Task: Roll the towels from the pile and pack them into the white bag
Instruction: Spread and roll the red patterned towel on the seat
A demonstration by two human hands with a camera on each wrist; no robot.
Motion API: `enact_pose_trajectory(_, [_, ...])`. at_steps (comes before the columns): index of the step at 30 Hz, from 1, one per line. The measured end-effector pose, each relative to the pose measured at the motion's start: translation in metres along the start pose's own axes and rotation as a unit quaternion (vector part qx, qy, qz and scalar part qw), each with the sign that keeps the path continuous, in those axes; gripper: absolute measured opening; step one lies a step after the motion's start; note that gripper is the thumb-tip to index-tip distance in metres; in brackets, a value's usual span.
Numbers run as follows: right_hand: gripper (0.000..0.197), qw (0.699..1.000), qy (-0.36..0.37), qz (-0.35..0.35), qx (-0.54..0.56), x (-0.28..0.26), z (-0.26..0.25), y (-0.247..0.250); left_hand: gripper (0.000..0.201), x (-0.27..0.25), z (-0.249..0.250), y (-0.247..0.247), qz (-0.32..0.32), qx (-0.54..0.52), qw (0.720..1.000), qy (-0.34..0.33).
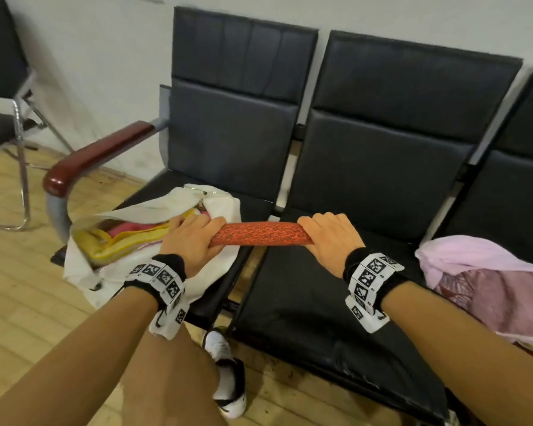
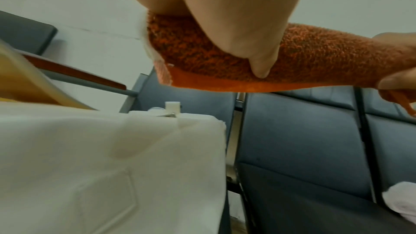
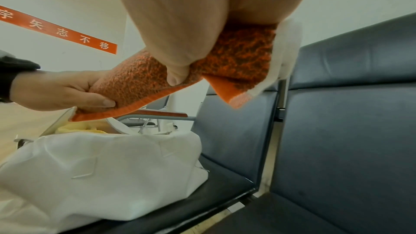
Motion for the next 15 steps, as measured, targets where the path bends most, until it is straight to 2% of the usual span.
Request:
enact_pose_trajectory(3, [0.034, 1.000, 0.011, -0.001, -0.009, 0.034, -0.020, -0.003, 0.042, -0.002, -0.030, 0.001, -0.001, 0.012, 0.999, 0.037])
enact_pose_trajectory(8, [0.029, 0.999, 0.018, -0.037, -0.014, 0.080, -0.056, -0.017, 0.046, -0.003, -0.076, -0.007, -0.055, 0.053, 0.991, 0.109])
enact_pose_trajectory(12, [0.022, 0.998, 0.012, -0.055, -0.018, 0.110, -0.083, -0.038, 0.041, -0.004, -0.109, -0.018, -0.091, 0.053, 0.984, 0.144])
enact_pose_trajectory(15, [0.024, 0.998, 0.021, -0.059, -0.016, 0.129, -0.104, -0.056, 0.038, -0.008, -0.132, -0.028, -0.115, 0.064, 0.975, 0.180])
Point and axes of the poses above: each hand's wrist, its own x-axis towards the middle knuckle, its own y-axis out of the back of the hand, z = x × y, the point moved 3 cm from there along x, towards the middle knuckle, and after that the axes turned 2 degrees about -y, right-handed, at the moved point
